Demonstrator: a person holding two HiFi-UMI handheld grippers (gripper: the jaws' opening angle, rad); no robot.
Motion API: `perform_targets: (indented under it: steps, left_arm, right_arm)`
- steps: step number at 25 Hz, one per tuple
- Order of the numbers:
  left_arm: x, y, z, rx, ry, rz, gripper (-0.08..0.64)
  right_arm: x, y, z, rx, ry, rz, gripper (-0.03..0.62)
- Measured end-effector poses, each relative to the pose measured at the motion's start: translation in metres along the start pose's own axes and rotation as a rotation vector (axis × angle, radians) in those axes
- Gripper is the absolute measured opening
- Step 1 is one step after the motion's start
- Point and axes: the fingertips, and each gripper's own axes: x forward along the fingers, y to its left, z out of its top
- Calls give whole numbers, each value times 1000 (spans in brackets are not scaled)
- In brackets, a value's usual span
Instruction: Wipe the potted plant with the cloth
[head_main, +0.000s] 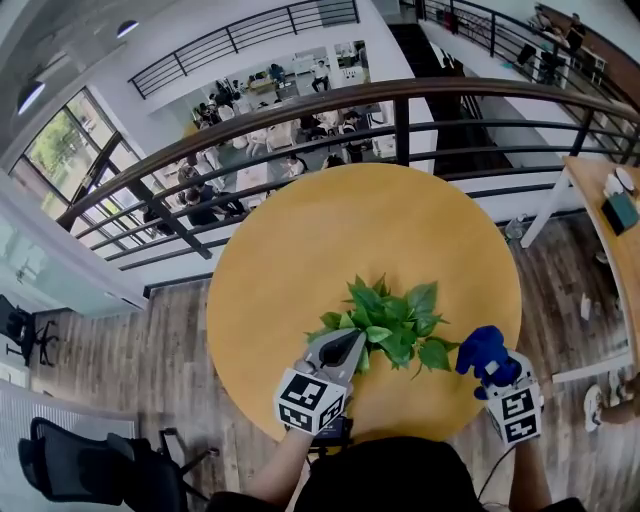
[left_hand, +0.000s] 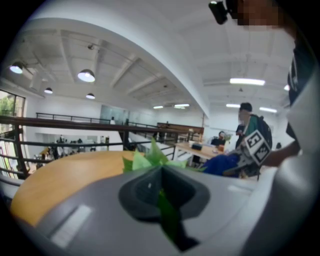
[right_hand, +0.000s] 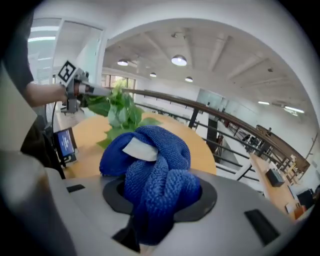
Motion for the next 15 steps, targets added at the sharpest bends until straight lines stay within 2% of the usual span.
perform_targets:
  steps: [2, 4, 7, 10, 15]
  left_arm:
    - [-1, 2, 1, -1, -1, 2, 2]
    - [-1, 2, 3, -3, 1, 3, 2]
    - [0, 2, 3, -4, 4, 5, 2]
    - [1, 4, 3, -9, 2, 7, 1]
    - [4, 2, 2, -10, 0, -3, 2]
  right_arm:
    - [-15, 0, 52, -10, -138, -6, 158]
    - [-26, 13, 95, -30, -244, 28, 158]
    - [-17, 49, 115, -90, -262, 121, 158]
    - [10, 72, 80, -114, -165, 166, 158]
    - [30, 41, -18, -48, 85, 96, 158]
